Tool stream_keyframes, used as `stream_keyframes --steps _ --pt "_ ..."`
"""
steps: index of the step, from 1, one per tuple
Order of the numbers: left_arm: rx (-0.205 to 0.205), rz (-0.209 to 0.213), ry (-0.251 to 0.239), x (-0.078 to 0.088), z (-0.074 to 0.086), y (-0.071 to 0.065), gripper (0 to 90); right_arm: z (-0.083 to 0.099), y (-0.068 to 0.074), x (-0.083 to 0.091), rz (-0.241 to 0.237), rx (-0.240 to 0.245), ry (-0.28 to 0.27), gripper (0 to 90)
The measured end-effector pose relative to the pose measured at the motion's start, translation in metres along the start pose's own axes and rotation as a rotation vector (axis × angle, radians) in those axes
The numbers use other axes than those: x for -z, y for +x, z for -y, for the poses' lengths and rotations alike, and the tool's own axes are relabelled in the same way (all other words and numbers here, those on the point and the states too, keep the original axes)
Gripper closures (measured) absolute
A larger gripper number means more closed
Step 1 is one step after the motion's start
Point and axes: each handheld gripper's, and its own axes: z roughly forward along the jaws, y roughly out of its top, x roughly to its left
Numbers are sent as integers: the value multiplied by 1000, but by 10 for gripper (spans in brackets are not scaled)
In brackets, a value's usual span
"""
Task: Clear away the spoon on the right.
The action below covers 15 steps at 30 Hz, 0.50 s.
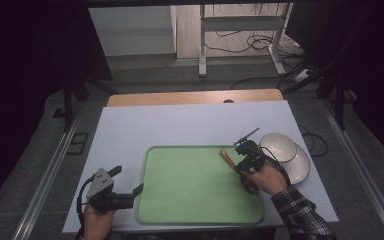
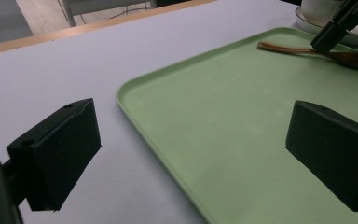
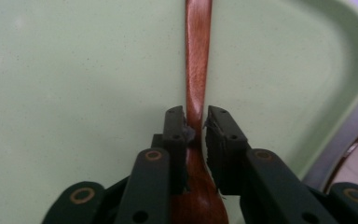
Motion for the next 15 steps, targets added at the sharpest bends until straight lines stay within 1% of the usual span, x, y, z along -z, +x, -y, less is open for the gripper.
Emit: stream_keyframes --steps 2,4,5,6,7,9,10,11,12,14,15 --pt "0 0 0 0 0 0 27 0 0 3 8 6 -10 751" --pt "0 -1 0 0 0 0 27 0 0 8 13 18 -33 744" --pt "-1 -1 0 0 0 0 27 0 0 8 13 18 -33 744" --pt "-1 -1 0 0 0 0 27 0 0 9 7 26 -48 743" --pt "-1 -2 -1 0 0 0 26 0 1 11 4 48 -77 759" --pt "-1 -6 -3 0 0 0 26 0 1 11 5 57 -85 768" --pt "0 -6 -5 1 0 0 26 0 1 11 -2 69 -106 785" --pt "0 -6 -6 1 0 0 26 0 2 10 -9 90 -138 839" --pt "1 -6 -8 1 0 0 26 0 2 10 -9 90 -138 839" --pt "1 -8 -10 1 0 0 26 0 4 7 -8 107 -173 894" --pt "1 -8 -10 1 0 0 26 0 4 5 -8 116 -188 900"
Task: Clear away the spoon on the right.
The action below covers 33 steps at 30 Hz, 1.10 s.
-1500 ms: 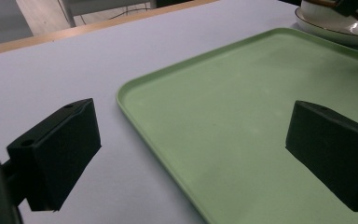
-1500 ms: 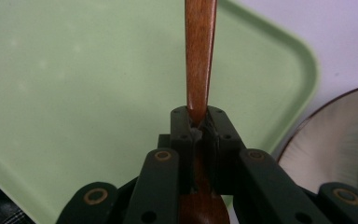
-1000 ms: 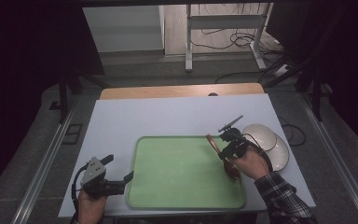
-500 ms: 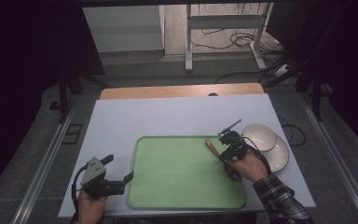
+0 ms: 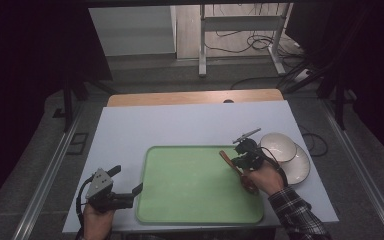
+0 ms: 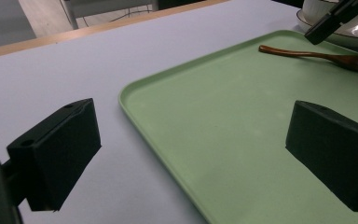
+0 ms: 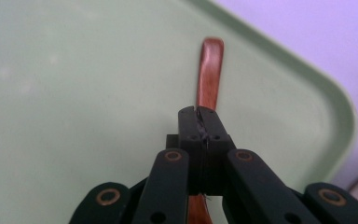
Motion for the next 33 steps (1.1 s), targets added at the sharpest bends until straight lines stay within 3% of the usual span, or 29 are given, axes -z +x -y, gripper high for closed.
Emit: stream_keyframes --steps 2,10,22,33 --pt "-1 -1 0 0 0 0 26 -1 2 -7 3 9 -43 900" --pt "3 -2 -4 0 0 0 26 -8 6 -24 19 25 -123 900" --pt "2 -2 -5 1 0 0 26 -18 11 -47 53 48 -103 900" --pt "-2 -1 -2 1 0 0 26 -11 -4 -43 114 -16 -87 900"
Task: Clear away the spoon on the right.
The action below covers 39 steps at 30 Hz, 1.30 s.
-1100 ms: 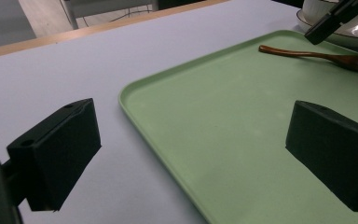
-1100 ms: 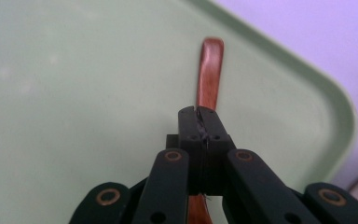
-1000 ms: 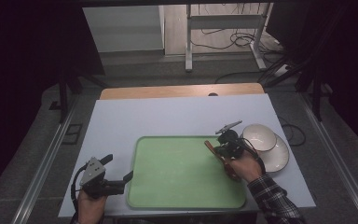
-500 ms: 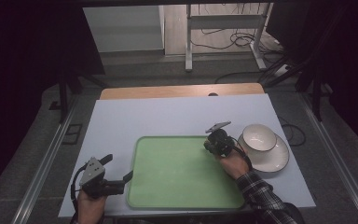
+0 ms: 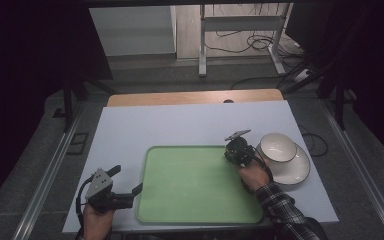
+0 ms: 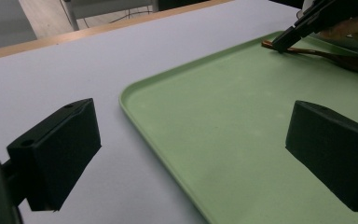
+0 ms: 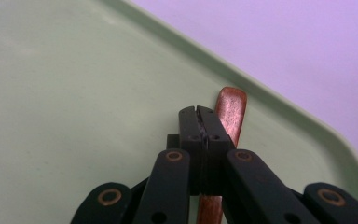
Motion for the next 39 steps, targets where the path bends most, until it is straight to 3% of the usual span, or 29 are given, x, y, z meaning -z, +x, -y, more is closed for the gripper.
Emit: stream_keyframes --steps 13,21,30,39 --pt "-2 0 2 -1 0 0 26 15 -21 12 52 -62 15 900" --pt "-2 -1 2 -1 0 0 26 21 -24 17 72 -72 19 900" --pt "1 -2 -2 0 0 0 27 21 -26 19 63 -88 8 900" --pt "3 -3 -3 0 0 0 26 21 -24 22 42 -74 -16 866"
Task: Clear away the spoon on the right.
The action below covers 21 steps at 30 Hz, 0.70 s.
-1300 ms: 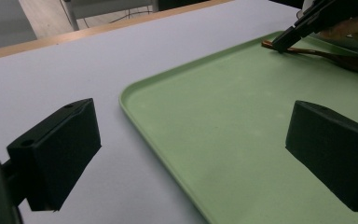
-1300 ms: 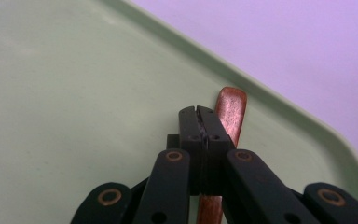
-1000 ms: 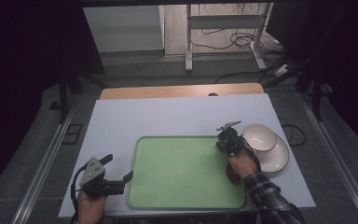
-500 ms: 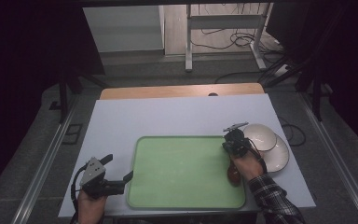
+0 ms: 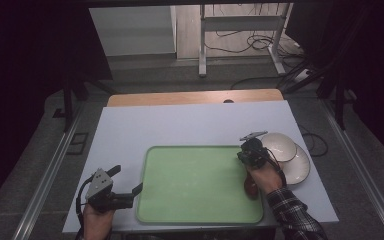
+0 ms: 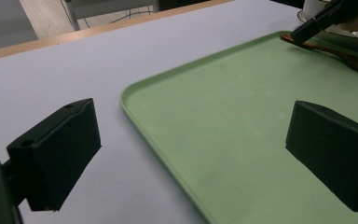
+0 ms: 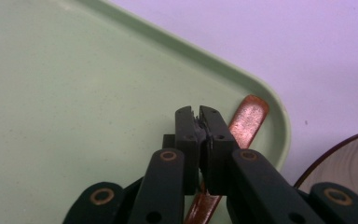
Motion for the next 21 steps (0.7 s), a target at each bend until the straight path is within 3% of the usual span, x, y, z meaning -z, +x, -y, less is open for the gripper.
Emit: stream_keyframes --steps 21 --pt "9 4 4 0 0 0 27 -1 8 13 -50 56 -61 753"
